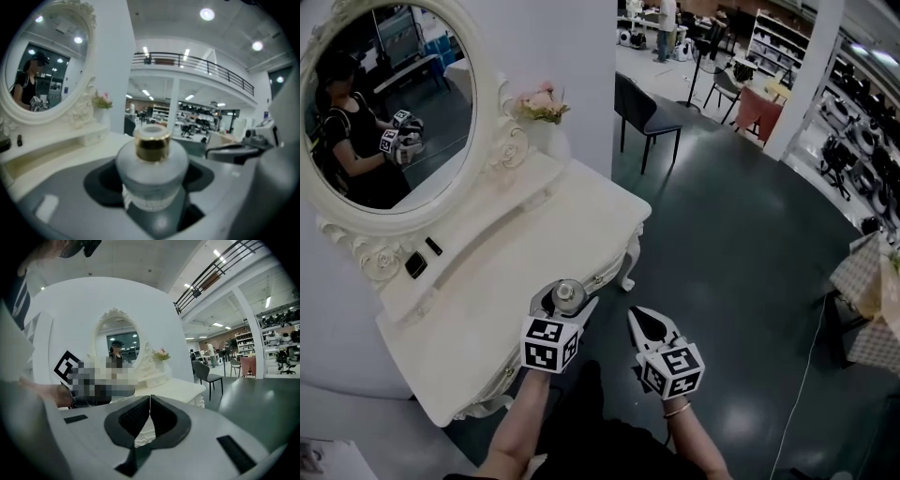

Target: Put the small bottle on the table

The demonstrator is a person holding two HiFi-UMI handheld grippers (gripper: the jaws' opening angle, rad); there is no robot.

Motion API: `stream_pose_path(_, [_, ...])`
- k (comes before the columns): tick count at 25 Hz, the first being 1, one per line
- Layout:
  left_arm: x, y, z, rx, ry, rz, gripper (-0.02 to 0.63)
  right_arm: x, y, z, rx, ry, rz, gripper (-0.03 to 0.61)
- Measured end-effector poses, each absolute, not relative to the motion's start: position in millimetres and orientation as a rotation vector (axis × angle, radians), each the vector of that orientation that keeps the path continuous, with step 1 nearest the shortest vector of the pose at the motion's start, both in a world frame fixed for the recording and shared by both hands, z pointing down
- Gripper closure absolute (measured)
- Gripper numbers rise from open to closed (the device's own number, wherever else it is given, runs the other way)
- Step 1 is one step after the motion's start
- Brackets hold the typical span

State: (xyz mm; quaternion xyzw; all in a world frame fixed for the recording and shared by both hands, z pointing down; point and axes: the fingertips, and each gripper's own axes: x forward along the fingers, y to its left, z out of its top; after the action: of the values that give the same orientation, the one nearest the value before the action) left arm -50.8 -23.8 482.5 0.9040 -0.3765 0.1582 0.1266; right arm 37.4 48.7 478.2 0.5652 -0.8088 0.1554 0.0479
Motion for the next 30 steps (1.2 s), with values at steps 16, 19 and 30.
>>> stream_pose_path(16, [-26, -167, 485, 2.659, -1.016, 0.461, 0.276, 40, -91, 468, 1.753, -2.429, 0.436, 0.574])
stream_pose_path(19, [-19, -187, 487, 2.675, -1.006, 0.478, 0.276, 41, -105, 468, 1.753, -2.421, 0.427, 0.574])
stream_pose_path(30, [8, -252, 486, 2.680, -1.052, 0.488, 0.276, 70, -149, 474, 1.773, -2.418, 0.447, 0.574])
